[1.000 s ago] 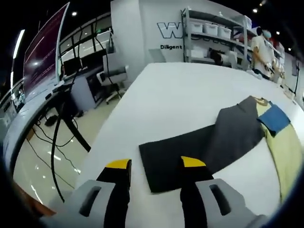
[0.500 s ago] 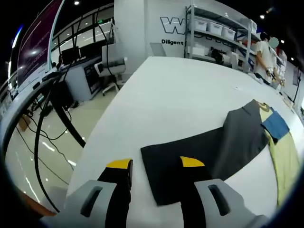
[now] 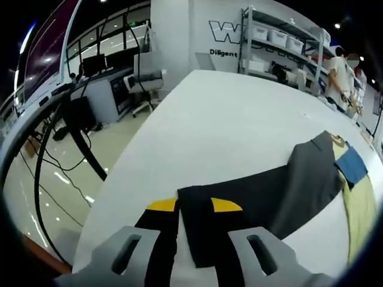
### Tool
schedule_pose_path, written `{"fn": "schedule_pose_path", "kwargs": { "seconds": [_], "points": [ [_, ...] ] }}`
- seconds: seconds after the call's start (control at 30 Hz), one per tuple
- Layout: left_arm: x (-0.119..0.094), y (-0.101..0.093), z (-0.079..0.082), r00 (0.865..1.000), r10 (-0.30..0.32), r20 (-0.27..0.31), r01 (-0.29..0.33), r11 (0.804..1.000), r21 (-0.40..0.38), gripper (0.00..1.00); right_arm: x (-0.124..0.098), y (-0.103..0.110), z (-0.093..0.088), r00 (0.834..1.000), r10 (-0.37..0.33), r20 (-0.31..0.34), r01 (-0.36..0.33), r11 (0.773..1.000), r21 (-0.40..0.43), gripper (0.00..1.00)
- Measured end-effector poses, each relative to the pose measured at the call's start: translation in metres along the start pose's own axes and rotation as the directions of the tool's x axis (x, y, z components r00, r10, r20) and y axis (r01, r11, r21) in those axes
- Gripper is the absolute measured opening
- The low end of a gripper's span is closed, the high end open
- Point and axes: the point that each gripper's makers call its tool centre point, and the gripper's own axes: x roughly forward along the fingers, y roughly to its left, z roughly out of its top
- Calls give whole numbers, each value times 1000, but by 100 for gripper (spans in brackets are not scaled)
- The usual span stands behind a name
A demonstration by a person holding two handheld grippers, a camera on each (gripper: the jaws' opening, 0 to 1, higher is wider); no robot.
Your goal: Fold the garment on the visible template until the final outline fits inside the template.
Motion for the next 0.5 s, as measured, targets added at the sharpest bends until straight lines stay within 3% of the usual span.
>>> {"fn": "schedule_pose_path", "kwargs": {
  "seconds": [0.2, 0.3, 0.5],
  "points": [
    [4, 4, 1, 1000, 22, 8, -22, 1000, 22, 9, -1, -1, 0, 1000, -6, -2, 6, 1000, -2, 99],
    [3, 3, 0, 999, 36, 11, -36, 999, 26, 2, -1, -1, -1, 1000, -9, -5, 9, 1000, -7, 99],
    [1, 1, 1, 999, 44, 13, -44, 999, 30, 2, -2, -1, -3, 1000, -12, -5, 12, 1000, -6, 99]
  ]
}}
